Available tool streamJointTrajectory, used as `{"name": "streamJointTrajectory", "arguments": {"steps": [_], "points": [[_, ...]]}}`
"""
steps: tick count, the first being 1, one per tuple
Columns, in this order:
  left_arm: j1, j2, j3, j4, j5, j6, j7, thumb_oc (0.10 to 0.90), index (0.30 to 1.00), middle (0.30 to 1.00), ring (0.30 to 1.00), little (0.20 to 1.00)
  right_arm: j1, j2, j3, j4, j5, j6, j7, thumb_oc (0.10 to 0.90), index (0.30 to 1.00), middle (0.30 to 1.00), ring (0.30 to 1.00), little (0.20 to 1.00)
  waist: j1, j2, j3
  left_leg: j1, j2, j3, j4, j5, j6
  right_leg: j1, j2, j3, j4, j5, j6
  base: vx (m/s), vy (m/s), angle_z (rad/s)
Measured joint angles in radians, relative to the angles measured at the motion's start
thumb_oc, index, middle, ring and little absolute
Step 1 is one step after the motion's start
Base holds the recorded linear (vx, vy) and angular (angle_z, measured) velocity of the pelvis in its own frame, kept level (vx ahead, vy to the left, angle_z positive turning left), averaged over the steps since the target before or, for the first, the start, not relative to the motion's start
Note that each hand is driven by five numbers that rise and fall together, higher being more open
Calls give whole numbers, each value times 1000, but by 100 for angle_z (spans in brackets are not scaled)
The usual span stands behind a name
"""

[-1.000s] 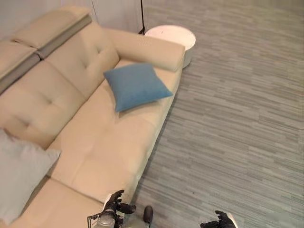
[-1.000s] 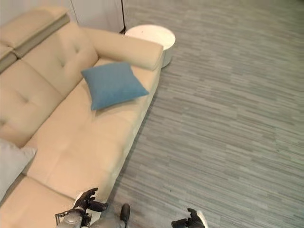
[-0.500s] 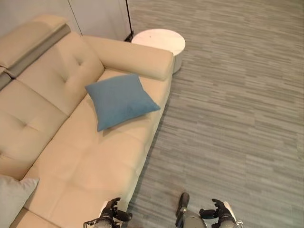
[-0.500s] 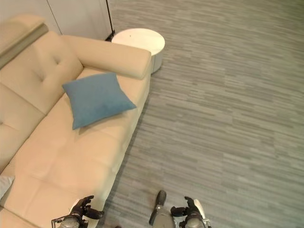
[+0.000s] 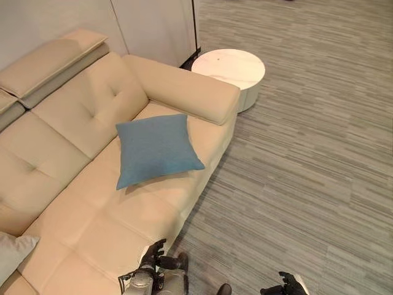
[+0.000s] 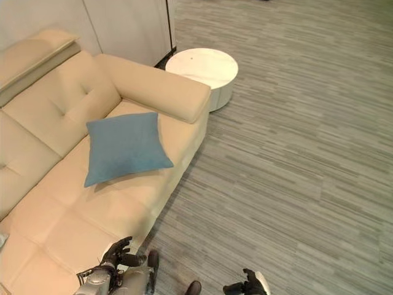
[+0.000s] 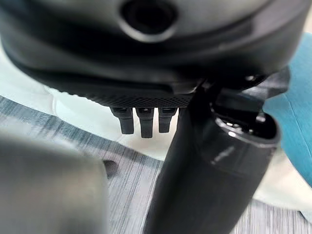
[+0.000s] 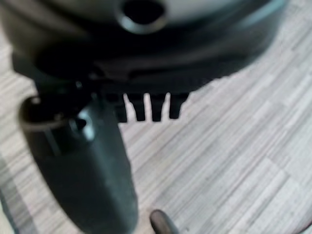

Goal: Pick up all the scattered cushions and arrange them neatly on the sofa.

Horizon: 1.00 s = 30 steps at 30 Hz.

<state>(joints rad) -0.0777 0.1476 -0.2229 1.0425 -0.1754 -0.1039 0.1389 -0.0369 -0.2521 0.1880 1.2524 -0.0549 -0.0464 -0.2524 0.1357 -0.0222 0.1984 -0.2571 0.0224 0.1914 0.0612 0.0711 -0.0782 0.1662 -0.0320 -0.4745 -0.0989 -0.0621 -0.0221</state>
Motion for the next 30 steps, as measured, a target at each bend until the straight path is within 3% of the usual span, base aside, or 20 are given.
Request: {"name": "streamJointTrajectory", "arguments": {"steps": [3,4,5,6,8,9,11,13,16,17,18,19,20,21,22,23,25,28,30], "points": [[22,0,9,-7,-11,-1,5,800,900,900,900,900,12,-4,0,-1,0,-2,0,800,900,900,900,900,22,28,-19,45,18,17,-22,68,55,35,19,30,17,-34,49,192,136,-26],[20,19,6,10,-11,2,3,800,900,900,900,900,10,10,-2,0,0,-3,0,800,900,900,900,900,14,0,-20,79,-17,18,-48,82,125,44,-20,30,55,-62,80,111,83,4],[24,28,4,9,-10,1,3,800,900,900,900,900,18,17,-3,-1,-2,-11,0,800,900,900,900,900,12,-18,-27,113,-48,20,-78,68,144,26,-63,20,158,-99,113,155,134,11],[23,28,5,9,-11,1,3,800,900,900,900,900,19,18,-1,0,-4,-11,2,800,900,900,900,900,12,-19,-26,131,-56,17,-92,63,152,6,-84,14,230,-111,132,128,133,14],[28,41,1,8,-10,2,3,800,900,900,900,900,19,30,-1,-1,-8,-7,6,800,900,900,900,900,12,-16,-26,179,-65,-1,-123,54,174,-83,-160,10,494,-144,184,106,98,29],[25,55,-2,11,-10,2,3,800,900,900,900,900,24,39,-1,-2,-9,-10,7,800,900,900,900,900,6,-17,-26,196,-78,-37,-122,41,188,-122,-195,15,596,-163,217,121,57,54],[22,61,-5,11,-10,1,4,800,900,900,900,900,17,38,-4,-3,-9,-10,6,800,900,900,900,900,4,-15,-25,216,-90,-59,-125,30,203,-179,-227,18,682,-168,225,166,-17,61],[24,60,-7,15,-10,1,11,800,900,900,900,900,-7,38,-1,-6,-10,-11,6,800,900,900,900,900,4,0,-18,248,-92,-109,-139,18,204,-232,-211,69,641,-174,213,126,-81,65],[40,59,-9,20,-10,0,15,800,900,900,900,900,-31,38,1,-17,-9,-14,8,800,900,900,900,900,4,8,-15,275,-100,-177,-142,15,193,-301,-179,149,453,-156,180,128,-115,71],[38,60,-6,23,-9,0,19,800,900,900,900,900,-36,38,1,-20,-9,-15,8,800,900,900,900,900,-2,8,-15,272,-100,-181,-139,13,192,-312,-165,183,415,-140,184,192,-157,85],[38,50,-9,48,-7,-1,27,800,900,900,900,900,-46,37,2,-23,-5,-23,9,800,900,900,900,900,-12,17,-15,270,-101,-254,-140,-3,192,-346,-124,325,340,-101,175,146,-126,97],[32,45,-9,64,-7,1,28,800,900,900,900,900,-51,37,3,-21,-4,-23,11,800,900,900,900,900,-24,21,-14,268,-98,-286,-139,-4,191,-359,-89,415,301,-77,174,133,-139,116],[32,46,-8,77,-8,0,26,800,900,900,900,900,-50,40,3,-21,3,-24,12,800,900,900,900,900,-34,20,-15,266,-96,-308,-139,1,181,-362,-78,460,270,-42,172,93,-109,98],[36,51,-8,86,-8,0,27,800,900,900,900,900,-48,45,0,-21,5,-29,12,800,900,900,900,900,-40,14,-14,273,-97,-325,-143,2,176,-366,-84,449,248,-1,161,144,-179,88],[55,54,-9,90,-8,0,29,800,900,900,900,900,-47,48,1,-21,4,-31,12,800,900,900,900,900,-40,3,-20,289,-98,-348,-149,-7,157,-361,-94,426,231,86,142,98,-122,63],[69,61,-8,90,-7,0,30,800,900,900,900,900,-45,46,1,-19,4,-31,12,800,900,900,900,900,-39,3,-25,297,-96,-360,-148,-7,140,-344,-95,398,211,127,100,128,-194,39],[95,47,-8,93,-7,0,30,800,900,900,900,900,-51,38,0,-11,4,-31,11,800,900,900,900,900,-40,38,-35,304,-53,-376,-143,-24,104,-285,-54,361,140,145,86,160,-249,27],[86,44,-8,90,-10,0,28,800,900,900,900,900,-22,37,-1,-9,4,-29,11,800,900,900,900,900,-45,45,-41,286,-23,-428,-111,-40,58,-207,-23,285,42,161,62,68,-109,66],[65,42,-8,78,-11,-3,25,800,900,900,900,900,-18,21,-2,-12,15,-30,10,800,900,900,900,900,-43,49,-45,247,-15,-415,-92,-29,38,-200,-12,233,6,170,41,32,-36,70]]}}
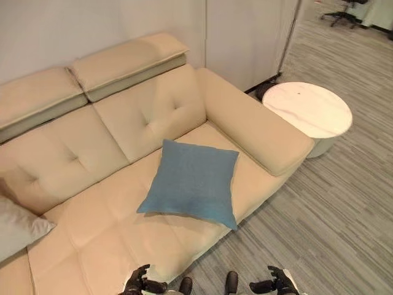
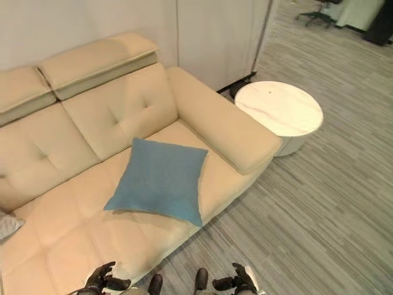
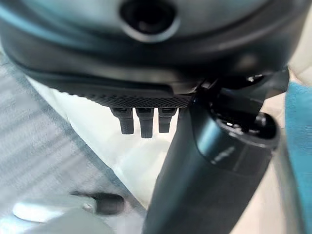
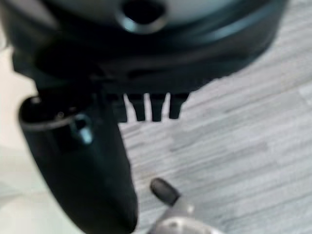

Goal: Pick up all the scattered cushions and arrange them neatly on the sofa.

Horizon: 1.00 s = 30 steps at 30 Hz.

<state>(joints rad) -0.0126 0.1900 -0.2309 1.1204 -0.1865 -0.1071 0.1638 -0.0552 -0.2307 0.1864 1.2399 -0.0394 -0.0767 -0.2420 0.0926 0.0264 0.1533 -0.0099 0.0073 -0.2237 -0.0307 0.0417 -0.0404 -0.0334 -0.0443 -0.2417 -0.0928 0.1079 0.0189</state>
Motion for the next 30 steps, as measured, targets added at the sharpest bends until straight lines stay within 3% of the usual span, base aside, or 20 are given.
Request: {"name": "streamJointTrajectory", "arguments": {"steps": [2,3,4,6,7,9,10,12,20,27,29,30], "points": [[-9,-8,0,-2,-2,0,0,800,900,900,900,900,-6,-14,0,-1,7,0,-1,800,900,900,900,900,-6,4,1,-13,1,30,9,10,-11,-5,2,-14,1,10,-21,30,-13,45],[-36,-16,-4,-2,-7,4,1,800,900,900,900,900,-17,-30,1,-8,10,0,-2,800,900,900,900,900,-24,-10,12,-71,-8,137,73,7,-22,-3,-20,-64,0,7,-41,67,1,72],[-44,-23,-4,-3,-8,3,0,800,900,900,900,900,-15,-32,0,-17,11,0,-4,800,900,900,900,900,-41,-12,16,-85,1,228,96,-8,-8,4,-31,-91,0,-6,-53,89,12,78],[-49,-32,-6,-38,-9,2,2,800,900,900,900,900,-10,-47,-8,-36,20,-2,-12,800,900,900,900,900,-56,-16,18,-76,36,301,94,-16,4,5,-42,-110,15,-30,-39,130,25,49],[-49,-35,-10,-41,-9,2,2,800,900,900,900,900,-11,-49,-7,-38,20,-3,-13,800,900,900,900,900,-57,-13,16,-67,48,301,94,-16,4,1,-43,-110,25,-36,-33,164,35,22],[-47,-45,-28,-39,-9,3,4,800,900,900,900,900,-9,-59,-8,-35,19,-3,-15,800,900,900,900,900,-62,16,-1,-15,79,294,45,-35,13,4,-33,-111,43,-41,-15,164,56,2],[-47,-44,-31,-38,-9,3,5,800,900,900,900,900,-1,-57,-8,-30,18,-2,-22,800,900,900,900,900,-63,25,-7,2,82,295,15,-34,-1,5,-35,-108,50,-39,-8,148,76,0],[-45,-32,-31,-39,-8,3,9,800,900,900,900,900,17,-47,-7,-30,13,-1,-28,800,900,900,900,900,-63,12,-14,21,59,296,3,-32,12,10,-55,-101,55,-36,21,130,91,3],[-33,90,61,-168,-7,2,84,800,900,900,900,900,-11,-86,-7,-42,-73,2,-64,800,900,900,900,900,-46,11,-21,67,29,307,-29,-25,30,57,-68,-84,0,-9,49,66,85,-3],[-73,184,137,-317,-7,-8,97,800,900,900,900,900,-131,-319,-40,-87,-95,12,-70,800,900,900,900,900,-38,19,-30,61,33,318,-40,-22,24,40,-63,-72,0,-1,48,-16,44,-7],[-71,209,151,-368,-9,-7,108,800,900,900,900,900,-135,-362,-55,-128,-93,23,-64,800,900,900,900,900,-30,-2,-32,49,34,334,-40,-20,21,16,-61,-49,1,7,44,-15,-28,-20],[-71,225,154,-376,-11,-7,94,800,900,900,900,900,-156,-386,-83,-134,-73,29,18,800,900,900,900,900,-50,-4,-30,29,31,332,-20,-24,17,8,-61,-53,3,4,48,-36,-18,-2]]}}
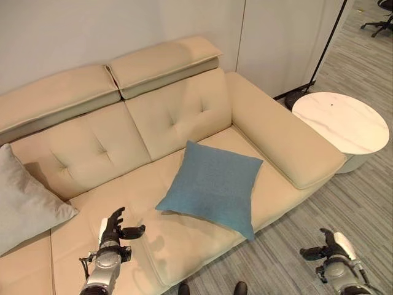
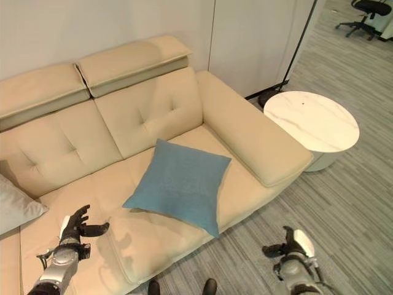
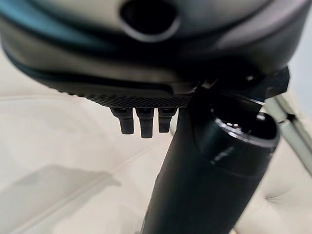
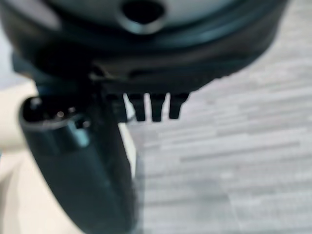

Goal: Pick up all the scattered cushions and arrange them neatly on the sofa.

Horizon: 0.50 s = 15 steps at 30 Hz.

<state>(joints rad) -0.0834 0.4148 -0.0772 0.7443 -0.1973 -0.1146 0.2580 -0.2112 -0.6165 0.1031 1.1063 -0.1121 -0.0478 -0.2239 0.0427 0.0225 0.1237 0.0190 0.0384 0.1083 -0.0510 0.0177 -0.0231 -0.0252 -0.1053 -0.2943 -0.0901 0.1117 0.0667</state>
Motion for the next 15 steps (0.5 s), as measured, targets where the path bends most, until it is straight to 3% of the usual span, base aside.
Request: {"name": "streamJointTrajectory", "arguments": {"steps": [3,6,11,12,14,15], "points": [[-38,57,7,-45,-16,-11,-6,800,900,900,900,900,-70,-102,-55,63,91,10,16,800,900,900,900,900,3,-29,2,-28,0,4,0,4,-2,-32,-1,6,-2,15,3,-29,8,-4],[-62,96,14,-58,-17,-10,-5,800,900,900,900,900,-71,-159,-186,53,216,2,37,800,900,900,900,900,6,-46,7,-28,0,10,-5,7,-2,-38,-1,12,-3,16,1,-61,21,-8],[-135,130,36,-87,-13,-10,62,800,900,900,900,900,-96,-28,-257,-75,455,-41,-49,800,900,900,900,900,-2,-80,53,-87,-1,17,8,17,1,-96,-2,23,-2,38,-10,-120,31,-7],[-190,128,29,-92,-13,-10,66,800,900,900,900,900,-136,51,-217,-110,523,-39,-51,800,900,900,900,900,-1,-76,79,-115,-3,16,11,26,3,-123,-3,23,-2,49,-11,-144,50,6],[-252,129,8,-96,-13,-10,88,800,900,900,900,900,-159,102,-182,-196,586,-39,-61,800,900,900,900,900,1,-65,103,-152,-6,11,12,36,3,-156,-5,22,-2,60,-13,-65,32,7],[-321,128,4,-119,-11,-10,97,800,900,900,900,900,-204,133,-144,-262,613,-53,-43,800,900,900,900,900,3,-53,154,-170,-6,9,4,55,1,-176,-6,21,-2,73,-23,-47,31,8]]}}
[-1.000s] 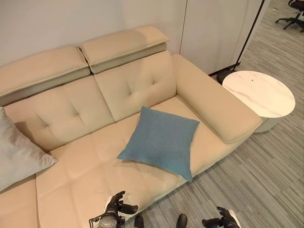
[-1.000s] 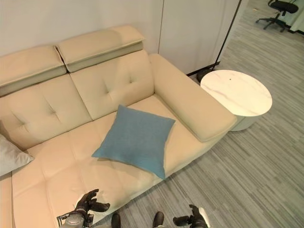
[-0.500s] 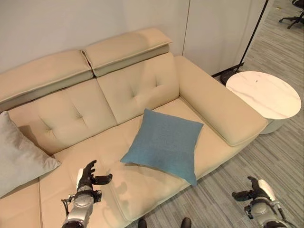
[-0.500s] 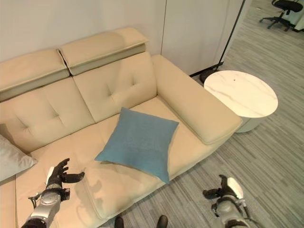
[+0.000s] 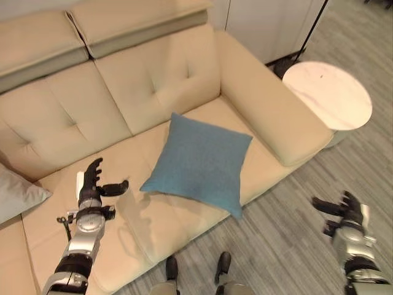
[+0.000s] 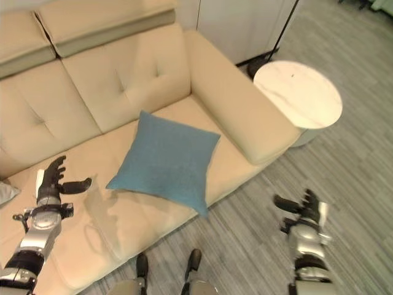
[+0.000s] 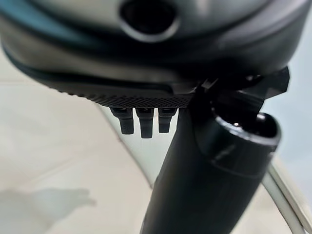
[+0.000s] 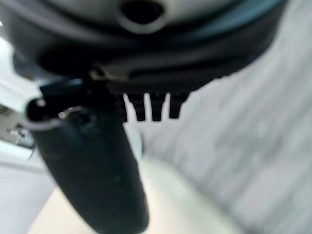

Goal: Pick up all the scattered cushions and arrange them neatly on the sofa.

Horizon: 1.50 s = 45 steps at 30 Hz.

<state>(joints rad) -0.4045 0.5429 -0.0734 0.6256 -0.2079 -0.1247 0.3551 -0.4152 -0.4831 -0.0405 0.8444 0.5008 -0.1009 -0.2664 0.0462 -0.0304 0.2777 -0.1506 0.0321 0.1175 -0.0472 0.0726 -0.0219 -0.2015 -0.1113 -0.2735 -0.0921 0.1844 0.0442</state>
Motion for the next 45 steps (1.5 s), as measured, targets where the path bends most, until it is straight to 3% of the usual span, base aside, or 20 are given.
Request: {"name": "streamJointTrajectory", "arguments": {"steps": [3,5,7,12,27,41,45], "points": [[-49,1,-8,-36,2,-1,14,800,900,900,900,900,-54,28,58,-70,66,-1,-8,800,900,900,900,900,17,14,31,-19,2,-3,-3,7,-4,-21,4,-1,0,4,-4,-49,48,2],[-104,10,-9,-54,2,-3,45,800,900,900,900,900,-76,32,98,-194,94,-35,-11,800,900,900,900,900,19,15,59,-47,5,-9,-2,14,-8,-45,6,-6,0,8,-10,-31,49,5],[-152,17,-17,-51,2,-2,55,800,900,900,900,900,-127,33,121,-223,102,-56,-8,800,900,900,900,900,20,9,92,-51,5,-11,-1,15,-8,-48,5,-8,0,10,-12,-23,32,5],[-220,39,-54,-41,-3,-1,74,800,900,900,900,900,-200,42,139,-221,139,-60,-26,800,900,900,900,900,18,-14,111,-73,4,-15,2,15,-8,-66,3,-7,0,10,-12,-15,31,2],[-298,61,-124,6,-6,1,98,800,900,900,900,900,-191,157,193,-221,136,-87,-23,800,900,900,900,900,-6,-34,122,-133,2,-14,8,15,-8,-127,2,6,0,14,-15,-7,23,-1],[-314,42,-152,34,-8,1,98,800,900,900,900,900,-84,160,185,-264,88,-97,-23,800,900,900,900,900,-47,-52,153,-158,2,8,9,15,-8,-166,4,34,1,21,-20,-2,18,-5],[-320,20,-150,36,-82,-2,101,800,900,900,900,900,-93,181,185,-262,86,-101,-24,800,900,900,900,900,-60,-55,155,-183,2,9,19,15,-8,-187,3,37,1,28,-19,0,0,0]]}}
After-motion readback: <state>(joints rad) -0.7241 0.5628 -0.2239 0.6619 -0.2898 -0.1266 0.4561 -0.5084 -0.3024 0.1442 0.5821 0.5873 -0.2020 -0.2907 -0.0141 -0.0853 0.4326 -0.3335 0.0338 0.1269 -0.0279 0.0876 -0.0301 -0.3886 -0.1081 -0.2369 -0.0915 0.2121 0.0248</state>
